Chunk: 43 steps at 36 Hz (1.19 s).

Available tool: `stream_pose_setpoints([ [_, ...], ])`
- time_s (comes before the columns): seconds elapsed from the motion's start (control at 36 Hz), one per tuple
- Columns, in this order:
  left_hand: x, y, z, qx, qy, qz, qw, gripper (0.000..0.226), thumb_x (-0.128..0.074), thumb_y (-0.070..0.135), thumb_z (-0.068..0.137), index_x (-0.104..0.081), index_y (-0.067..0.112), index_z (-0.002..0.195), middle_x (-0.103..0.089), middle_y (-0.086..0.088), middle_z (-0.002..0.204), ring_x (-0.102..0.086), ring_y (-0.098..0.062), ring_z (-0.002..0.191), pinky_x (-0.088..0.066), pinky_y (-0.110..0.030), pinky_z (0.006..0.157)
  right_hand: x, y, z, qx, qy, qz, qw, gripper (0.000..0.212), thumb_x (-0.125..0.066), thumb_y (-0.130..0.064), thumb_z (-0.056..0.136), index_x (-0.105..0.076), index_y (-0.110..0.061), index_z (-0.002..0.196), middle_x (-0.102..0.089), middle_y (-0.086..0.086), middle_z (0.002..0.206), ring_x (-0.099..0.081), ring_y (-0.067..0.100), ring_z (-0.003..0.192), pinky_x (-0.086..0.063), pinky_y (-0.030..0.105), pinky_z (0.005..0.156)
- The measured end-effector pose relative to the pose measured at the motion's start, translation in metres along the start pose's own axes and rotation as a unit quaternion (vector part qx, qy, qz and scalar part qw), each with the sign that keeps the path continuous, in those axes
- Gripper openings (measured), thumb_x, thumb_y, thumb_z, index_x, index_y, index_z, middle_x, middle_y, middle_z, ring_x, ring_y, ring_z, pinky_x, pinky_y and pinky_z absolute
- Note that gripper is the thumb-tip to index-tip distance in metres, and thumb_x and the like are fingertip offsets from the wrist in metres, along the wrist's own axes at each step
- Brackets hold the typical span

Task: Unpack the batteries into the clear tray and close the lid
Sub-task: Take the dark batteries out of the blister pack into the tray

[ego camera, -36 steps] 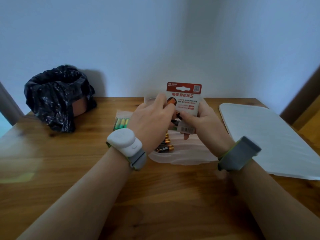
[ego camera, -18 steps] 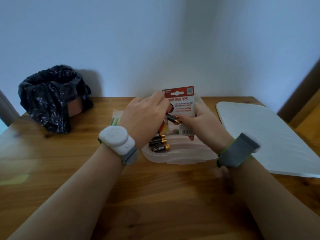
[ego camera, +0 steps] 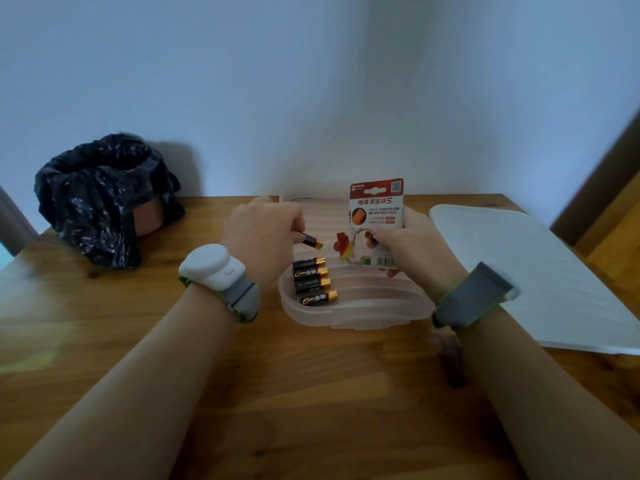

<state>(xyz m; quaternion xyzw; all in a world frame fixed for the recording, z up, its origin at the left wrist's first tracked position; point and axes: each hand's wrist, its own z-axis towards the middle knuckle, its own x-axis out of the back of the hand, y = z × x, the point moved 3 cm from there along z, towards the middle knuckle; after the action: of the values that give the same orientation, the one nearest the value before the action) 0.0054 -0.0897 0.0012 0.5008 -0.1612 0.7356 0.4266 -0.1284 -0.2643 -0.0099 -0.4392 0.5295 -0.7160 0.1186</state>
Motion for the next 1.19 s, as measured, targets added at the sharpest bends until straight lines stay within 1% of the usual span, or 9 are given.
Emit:
stream_pose_setpoints([
  [0.11, -0.006, -0.002, 0.003, 0.027, -0.024, 0.015, 0.999, 0.002, -0.063, 0.042, 0.089, -0.065, 0.041, 0.089, -0.063, 0.008, 0.092, -0.057, -0.020, 0.091, -0.051, -0.039, 0.082, -0.001, -0.001, -0.001, -0.006, -0.001, 0.003, 1.000, 0.015, -0.060, -0.024, 0.103, -0.061, -0.027, 0.118, -0.073, -0.002, 0.110, -0.074, 0.018, 0.090, -0.065, 0.034, 0.060],
  [0.19, -0.009, -0.003, 0.004, 0.034, -0.043, 0.023, 0.998, 0.004, -0.062, 0.045, 0.088, -0.066, 0.042, 0.088, -0.065, 0.011, 0.093, -0.056, -0.019, 0.093, -0.051, -0.040, 0.084, -0.001, -0.002, -0.001, -0.009, 0.006, 0.006, 1.000, 0.023, -0.060, -0.024, 0.104, -0.060, -0.022, 0.126, -0.072, 0.000, 0.115, -0.074, 0.019, 0.092, -0.063, 0.031, 0.059],
  [0.36, -0.010, 0.000, 0.009, 0.025, -0.093, 0.048, 0.994, 0.019, -0.061, 0.040, 0.093, -0.074, 0.035, 0.106, -0.071, 0.010, 0.101, -0.062, -0.015, 0.099, -0.052, -0.040, 0.092, -0.001, -0.004, -0.003, -0.011, 0.006, 0.012, 1.000, 0.023, -0.061, -0.024, 0.104, -0.059, -0.020, 0.126, -0.072, 0.002, 0.113, -0.075, 0.019, 0.089, -0.064, 0.032, 0.061],
  [0.44, -0.011, 0.003, 0.012, 0.031, -0.126, 0.071, 0.989, 0.018, -0.061, 0.038, 0.093, -0.077, 0.034, 0.102, -0.072, 0.010, 0.097, -0.064, -0.016, 0.093, -0.054, -0.038, 0.089, -0.002, -0.006, -0.002, -0.019, 0.005, 0.011, 1.000, 0.024, -0.061, -0.024, 0.104, -0.060, -0.018, 0.127, -0.072, 0.004, 0.114, -0.075, 0.020, 0.090, -0.064, 0.032, 0.061],
  [0.67, -0.011, 0.008, 0.014, 0.040, -0.145, 0.109, 0.983, 0.016, -0.064, 0.035, 0.093, -0.076, 0.029, 0.100, -0.072, 0.005, 0.097, -0.066, -0.019, 0.088, -0.055, -0.033, 0.080, -0.002, -0.007, -0.005, -0.018, 0.003, 0.019, 1.000, 0.018, -0.061, -0.024, 0.104, -0.061, -0.020, 0.121, -0.073, 0.001, 0.106, -0.075, 0.019, 0.088, -0.065, 0.031, 0.059],
  [0.92, -0.015, 0.006, 0.015, 0.054, -0.169, 0.092, 0.980, 0.016, -0.064, 0.034, 0.090, -0.075, 0.028, 0.100, -0.070, 0.004, 0.092, -0.066, -0.019, 0.081, -0.059, -0.036, 0.075, -0.003, -0.010, -0.006, -0.016, -0.004, 0.025, 1.000, 0.013, -0.062, -0.021, 0.103, -0.060, -0.021, 0.117, -0.072, -0.001, 0.101, -0.074, 0.017, 0.084, -0.064, 0.030, 0.056],
  [1.06, -0.010, 0.008, 0.013, 0.042, -0.103, 0.074, 0.991, 0.019, -0.060, 0.035, 0.095, -0.074, 0.028, 0.106, -0.071, 0.004, 0.102, -0.066, -0.019, 0.093, -0.057, -0.037, 0.081, -0.004, -0.013, -0.007, -0.030, -0.014, 0.044, 0.998, 0.019, -0.062, -0.020, 0.103, -0.059, -0.017, 0.122, -0.072, 0.004, 0.105, -0.075, 0.022, 0.089, -0.064, 0.034, 0.061],
  [1.14, 0.003, 0.014, 0.009, 0.020, 0.015, 0.001, 1.000, 0.018, -0.054, 0.029, 0.098, -0.072, 0.029, 0.102, -0.069, 0.008, 0.101, -0.062, -0.017, 0.093, -0.055, -0.036, 0.081, -0.005, -0.015, -0.007, -0.054, -0.025, 0.081, 0.995, 0.015, -0.062, -0.016, 0.103, -0.058, -0.016, 0.118, -0.072, 0.004, 0.099, -0.073, 0.022, 0.082, -0.061, 0.035, 0.061],
  [1.19, 0.017, 0.023, 0.005, -0.004, 0.096, -0.077, 0.992, 0.013, -0.056, 0.025, 0.096, -0.069, 0.024, 0.097, -0.065, 0.007, 0.094, -0.059, -0.015, 0.086, -0.048, -0.028, 0.073, -0.005, -0.016, -0.009, -0.060, -0.034, 0.112, 0.991, 0.019, -0.062, -0.014, 0.103, -0.059, -0.012, 0.122, -0.073, 0.010, 0.107, -0.075, 0.029, 0.090, -0.061, 0.037, 0.063],
])
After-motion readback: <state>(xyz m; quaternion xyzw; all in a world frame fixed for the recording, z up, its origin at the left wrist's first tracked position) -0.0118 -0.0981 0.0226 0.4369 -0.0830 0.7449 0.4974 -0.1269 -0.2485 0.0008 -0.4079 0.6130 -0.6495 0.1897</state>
